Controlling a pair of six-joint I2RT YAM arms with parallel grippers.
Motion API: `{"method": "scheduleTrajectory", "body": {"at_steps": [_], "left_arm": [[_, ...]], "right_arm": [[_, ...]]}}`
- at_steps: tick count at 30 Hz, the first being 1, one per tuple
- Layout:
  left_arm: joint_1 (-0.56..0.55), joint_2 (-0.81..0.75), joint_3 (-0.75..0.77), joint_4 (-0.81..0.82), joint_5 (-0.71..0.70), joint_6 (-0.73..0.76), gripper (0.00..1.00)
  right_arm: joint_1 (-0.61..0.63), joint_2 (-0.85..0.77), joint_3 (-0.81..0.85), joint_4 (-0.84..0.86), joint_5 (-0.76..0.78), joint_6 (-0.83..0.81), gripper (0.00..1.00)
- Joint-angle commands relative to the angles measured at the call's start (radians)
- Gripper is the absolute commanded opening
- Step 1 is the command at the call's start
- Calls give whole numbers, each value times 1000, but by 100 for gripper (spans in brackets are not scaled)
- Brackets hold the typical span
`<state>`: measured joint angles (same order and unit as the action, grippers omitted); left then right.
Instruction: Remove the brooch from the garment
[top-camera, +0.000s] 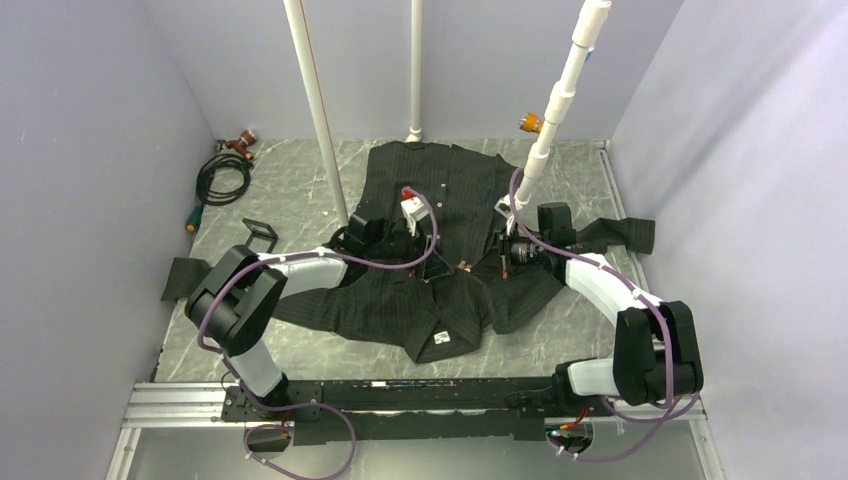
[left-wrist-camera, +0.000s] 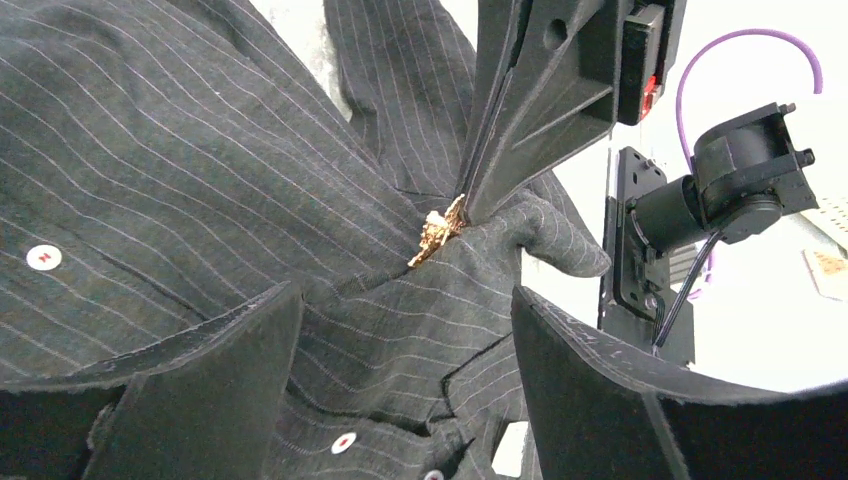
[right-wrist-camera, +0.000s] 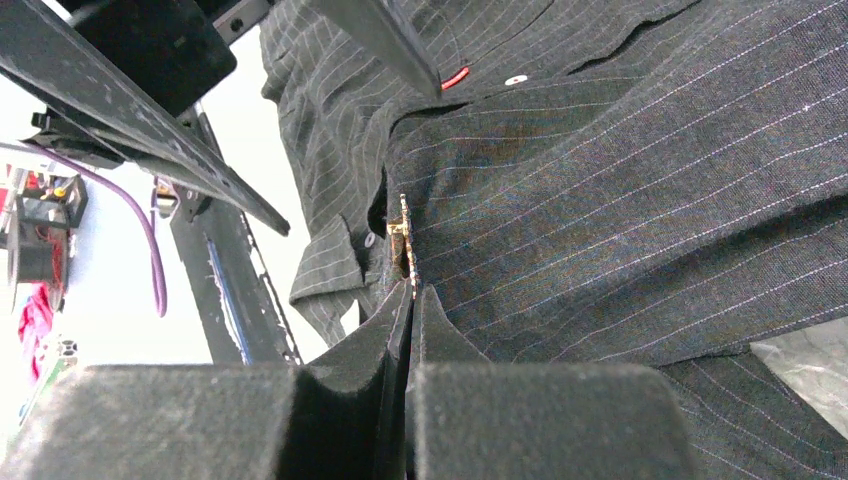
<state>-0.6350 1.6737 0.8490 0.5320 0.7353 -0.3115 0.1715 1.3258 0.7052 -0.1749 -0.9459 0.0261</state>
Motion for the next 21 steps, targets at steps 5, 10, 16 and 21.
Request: {"method": "scheduleTrajectory", "body": {"at_steps": [5, 10, 16, 21], "left_arm": [[-44, 70, 39, 136, -77, -128, 74], [-53, 101, 51, 164, -70, -157, 66], [-57, 103, 22, 171, -45, -133, 50], [-57, 58, -42, 238, 36, -55, 46]], "right_arm": [[-5, -37, -11, 77, -16, 34, 0], [-4, -30, -4, 67, -14, 24, 0], [-6, -54, -14, 73, -11, 13, 0], [-13, -54, -12, 61, -43, -11, 0]]}}
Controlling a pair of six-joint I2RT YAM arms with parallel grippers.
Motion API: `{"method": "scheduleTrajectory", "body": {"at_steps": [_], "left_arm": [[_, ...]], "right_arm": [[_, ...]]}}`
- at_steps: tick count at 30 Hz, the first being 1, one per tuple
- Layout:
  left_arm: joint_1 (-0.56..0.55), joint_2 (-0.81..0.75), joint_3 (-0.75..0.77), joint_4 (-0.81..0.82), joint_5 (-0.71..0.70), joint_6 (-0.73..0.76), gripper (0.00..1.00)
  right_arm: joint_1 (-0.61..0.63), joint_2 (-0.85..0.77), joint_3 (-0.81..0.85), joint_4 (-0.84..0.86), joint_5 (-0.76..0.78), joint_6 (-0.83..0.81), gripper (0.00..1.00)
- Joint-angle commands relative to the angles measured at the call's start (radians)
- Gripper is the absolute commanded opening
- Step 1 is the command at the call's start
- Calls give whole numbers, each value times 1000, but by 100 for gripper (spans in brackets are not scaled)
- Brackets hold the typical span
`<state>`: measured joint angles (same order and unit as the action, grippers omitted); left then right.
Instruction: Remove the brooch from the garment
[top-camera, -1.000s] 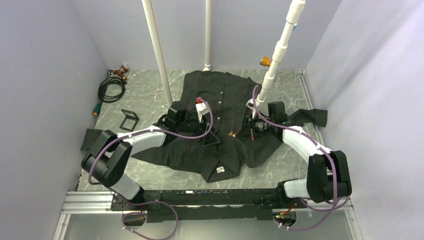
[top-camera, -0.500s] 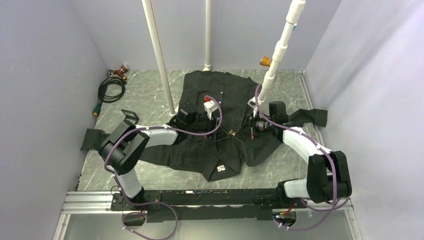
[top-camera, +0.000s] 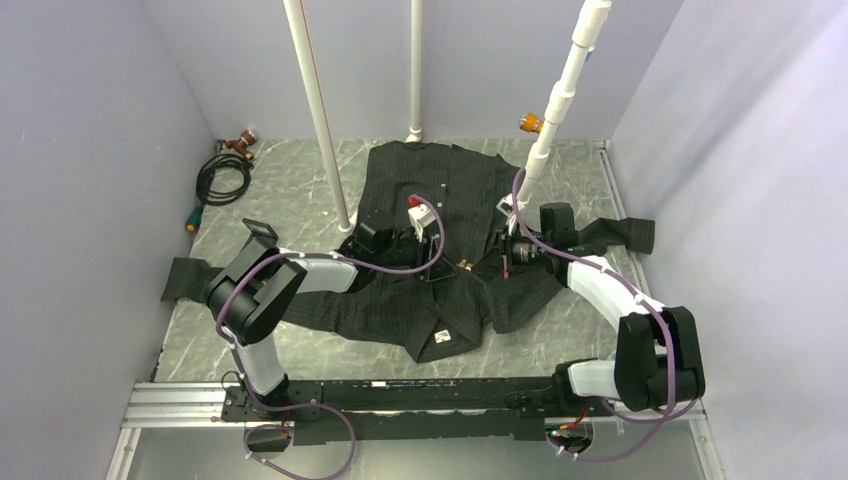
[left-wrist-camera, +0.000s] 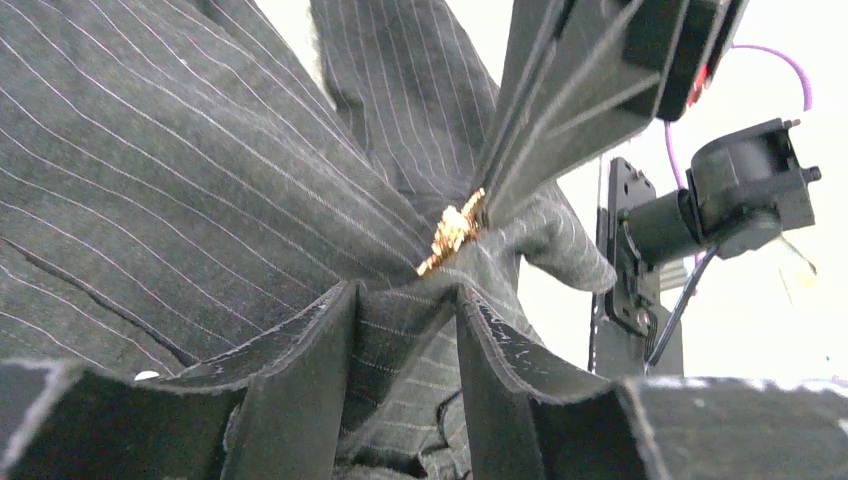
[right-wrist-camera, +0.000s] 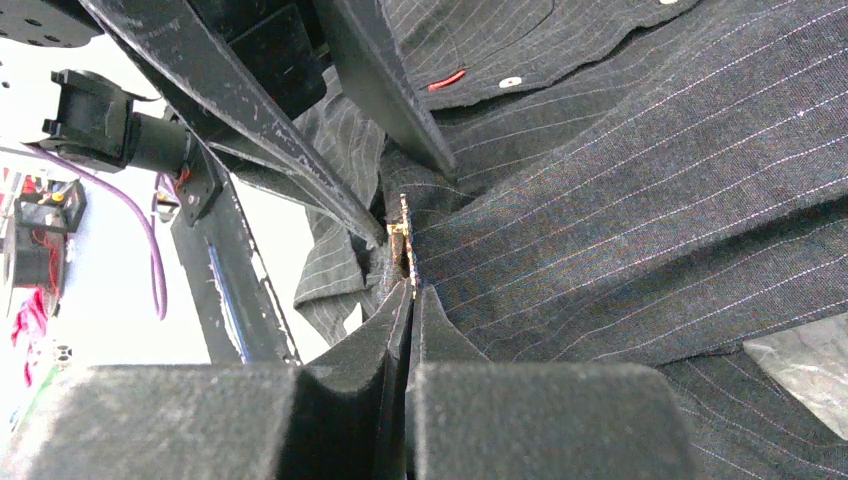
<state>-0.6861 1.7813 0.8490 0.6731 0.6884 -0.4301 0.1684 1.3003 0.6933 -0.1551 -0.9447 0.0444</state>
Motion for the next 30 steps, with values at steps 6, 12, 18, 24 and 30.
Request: {"method": "scheduleTrajectory", "body": {"at_steps": [6, 12, 18, 24, 30], "left_arm": [[-7, -68, -59, 163, 174, 109, 41], [-10, -75, -69, 101, 145, 221, 30], [-39, -65, -73, 28, 107, 290, 15], [-60, -55, -57, 3, 107, 324, 6], [-65, -60, -60, -29, 130, 355, 13]], "right_arm": [[-12, -31, 0, 11, -104, -120, 0], [-12, -60, -11, 0, -130, -177, 0], [-12, -59, -28, 92, -118, -104, 0], [-12, -57, -47, 143, -137, -76, 0], [-9, -33, -63, 207, -155, -91, 0]]}}
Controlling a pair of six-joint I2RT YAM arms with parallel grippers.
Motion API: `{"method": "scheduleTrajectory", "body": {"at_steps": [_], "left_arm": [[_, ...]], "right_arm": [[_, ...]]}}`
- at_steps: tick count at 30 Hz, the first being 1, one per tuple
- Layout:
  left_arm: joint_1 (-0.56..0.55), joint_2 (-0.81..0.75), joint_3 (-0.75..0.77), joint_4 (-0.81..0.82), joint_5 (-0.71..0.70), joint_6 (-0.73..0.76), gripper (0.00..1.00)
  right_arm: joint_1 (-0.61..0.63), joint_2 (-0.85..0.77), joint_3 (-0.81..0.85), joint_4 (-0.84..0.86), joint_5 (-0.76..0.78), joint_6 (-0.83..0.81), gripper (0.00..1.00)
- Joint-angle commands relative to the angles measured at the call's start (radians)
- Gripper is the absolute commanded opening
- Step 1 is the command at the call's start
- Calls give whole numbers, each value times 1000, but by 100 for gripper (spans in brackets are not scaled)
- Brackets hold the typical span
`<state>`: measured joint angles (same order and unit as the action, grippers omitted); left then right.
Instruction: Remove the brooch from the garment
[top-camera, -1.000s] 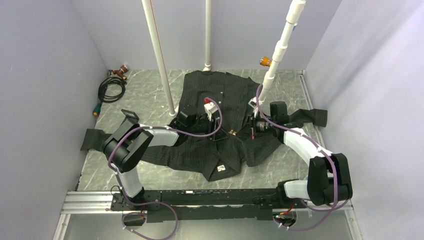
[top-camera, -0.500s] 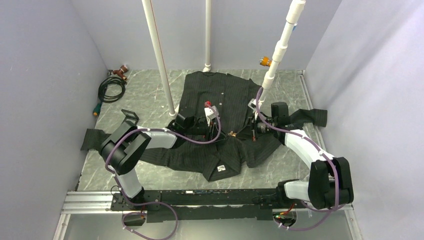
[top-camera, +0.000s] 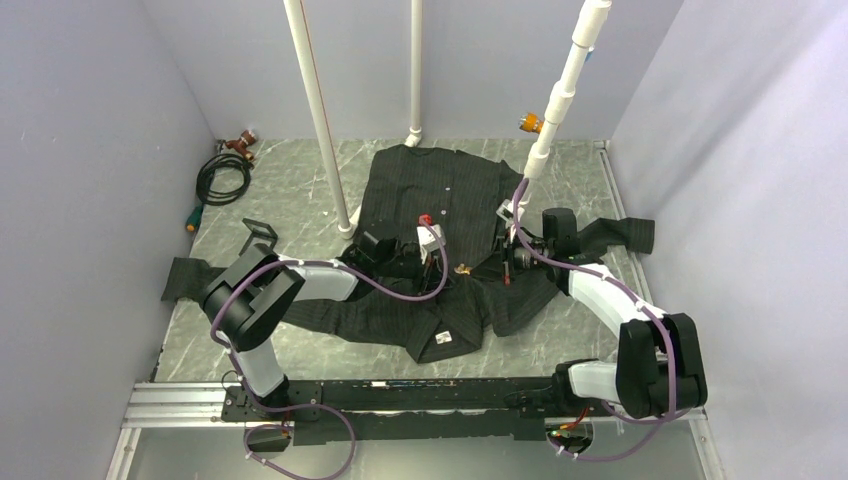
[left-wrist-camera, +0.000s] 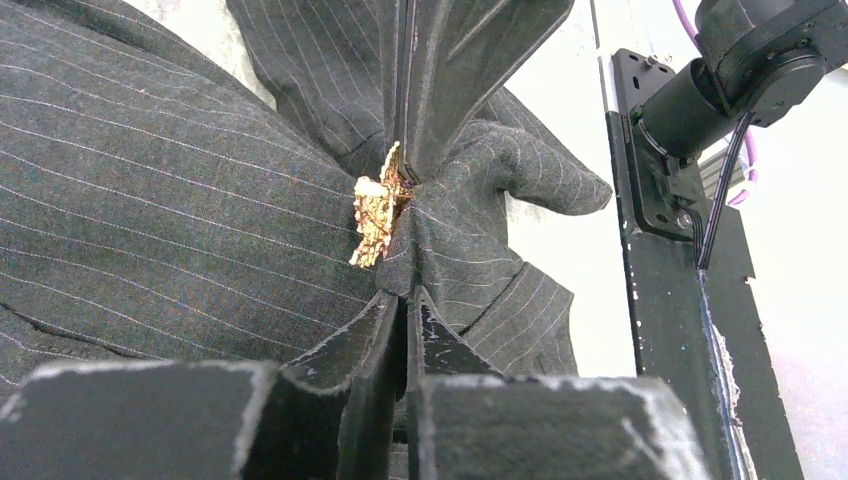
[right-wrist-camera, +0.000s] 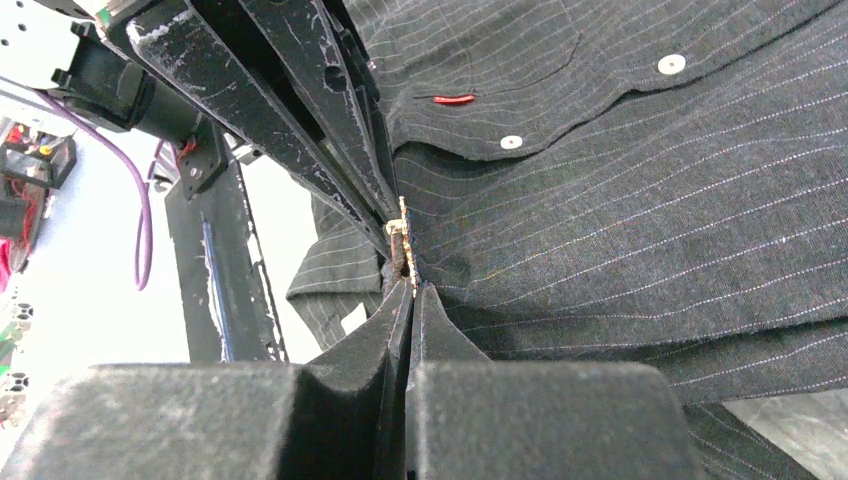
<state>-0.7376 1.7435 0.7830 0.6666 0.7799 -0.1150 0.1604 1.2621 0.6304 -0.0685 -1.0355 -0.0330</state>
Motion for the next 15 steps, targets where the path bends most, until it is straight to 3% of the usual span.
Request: {"method": "scheduleTrajectory", "body": {"at_steps": [1, 4, 6, 10, 15], "left_arm": [[-11, -28, -1, -21, 54, 44, 15], [10, -50, -15, -15, 130, 48, 33], [41, -69, -29, 9, 164, 30, 40], [115, -96, -54, 105, 195, -31, 48], [132, -93, -41, 163, 210, -39, 50]], "right_arm": [[1, 10, 3, 118, -68, -29, 0], [2, 19, 8, 111, -69, -67, 0], [2, 21, 3, 114, -68, -73, 0], [7, 16, -2, 105, -64, -91, 0], [11, 13, -2, 102, -69, -94, 0]]}}
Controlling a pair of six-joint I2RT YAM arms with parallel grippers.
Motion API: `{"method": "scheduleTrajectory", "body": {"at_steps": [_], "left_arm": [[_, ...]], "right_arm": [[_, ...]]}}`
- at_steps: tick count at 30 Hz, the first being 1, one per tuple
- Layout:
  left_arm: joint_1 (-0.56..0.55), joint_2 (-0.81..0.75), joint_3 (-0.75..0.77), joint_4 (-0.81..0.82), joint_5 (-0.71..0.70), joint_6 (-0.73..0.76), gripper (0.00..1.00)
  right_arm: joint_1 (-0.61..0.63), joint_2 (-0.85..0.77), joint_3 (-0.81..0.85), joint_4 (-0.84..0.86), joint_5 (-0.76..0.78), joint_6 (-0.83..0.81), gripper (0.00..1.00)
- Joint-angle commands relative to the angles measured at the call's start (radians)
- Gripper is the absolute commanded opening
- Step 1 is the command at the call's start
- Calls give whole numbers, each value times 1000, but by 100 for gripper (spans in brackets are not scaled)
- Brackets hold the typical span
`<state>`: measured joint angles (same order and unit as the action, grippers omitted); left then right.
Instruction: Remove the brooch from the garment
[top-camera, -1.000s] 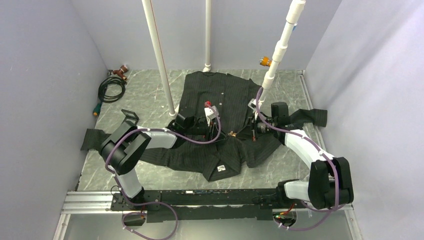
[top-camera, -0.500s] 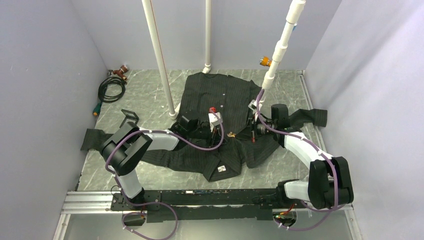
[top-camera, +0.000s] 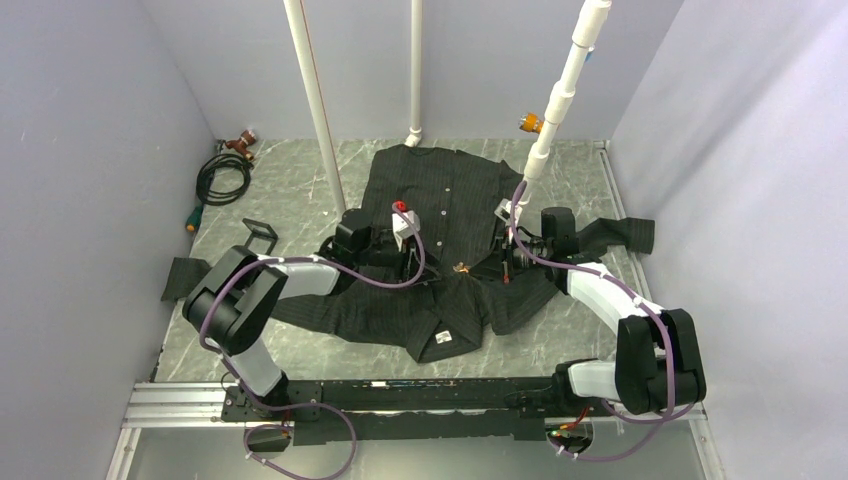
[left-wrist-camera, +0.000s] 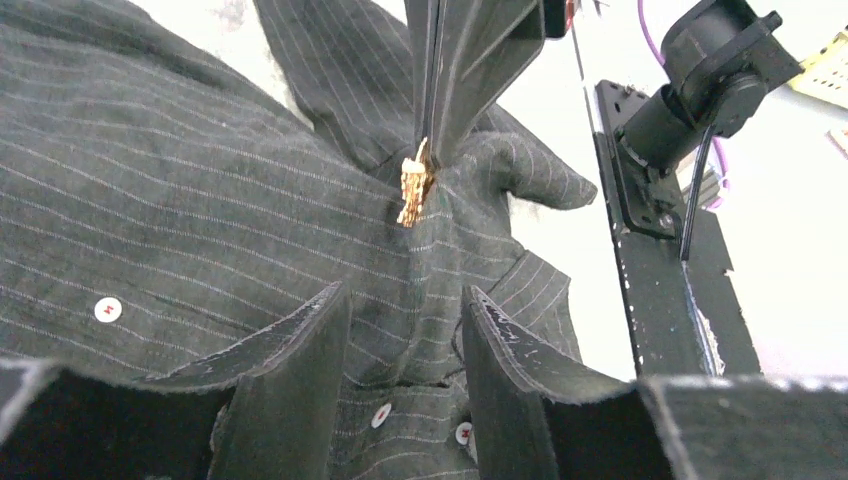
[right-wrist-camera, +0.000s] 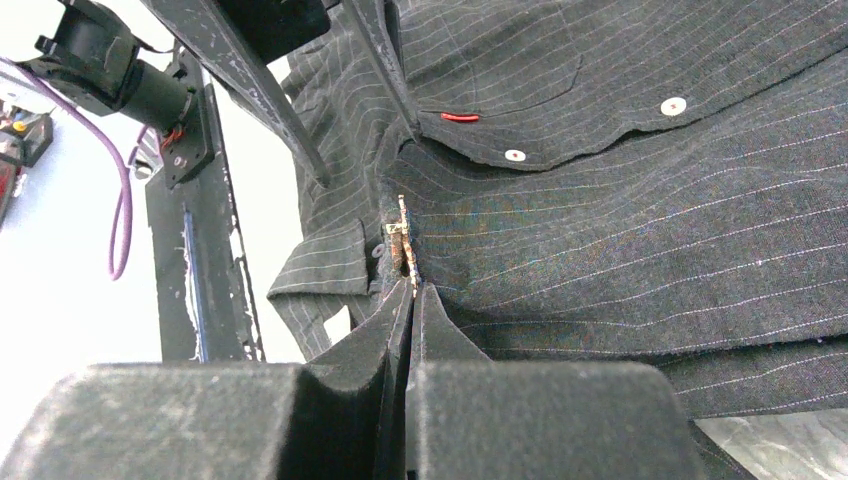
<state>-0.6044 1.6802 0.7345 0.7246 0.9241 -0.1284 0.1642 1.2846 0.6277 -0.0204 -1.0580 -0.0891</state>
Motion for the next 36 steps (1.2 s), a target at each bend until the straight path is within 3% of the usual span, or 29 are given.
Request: {"method": "scheduleTrajectory", "body": {"at_steps": [1, 12, 17, 23, 30, 36], "left_arm": [[-3, -22, 12, 123, 67, -41, 50], [-38, 80, 86, 170, 23, -113, 43], [-39, 117, 125, 156, 33, -131, 31], [-43, 144, 119, 233, 103, -200, 23], [-48, 174, 122, 253, 122, -238, 25], [-49, 181, 137, 228, 122, -222, 6]], "right_arm": [[9, -7, 2, 51, -48, -42, 0], [18, -8, 11, 36, -72, -48, 0], [17, -12, 14, 23, -87, -60, 0], [18, -7, 16, 28, -90, -55, 0], [17, -12, 22, 23, -87, -67, 0], [17, -11, 26, 11, -89, -73, 0]]}}
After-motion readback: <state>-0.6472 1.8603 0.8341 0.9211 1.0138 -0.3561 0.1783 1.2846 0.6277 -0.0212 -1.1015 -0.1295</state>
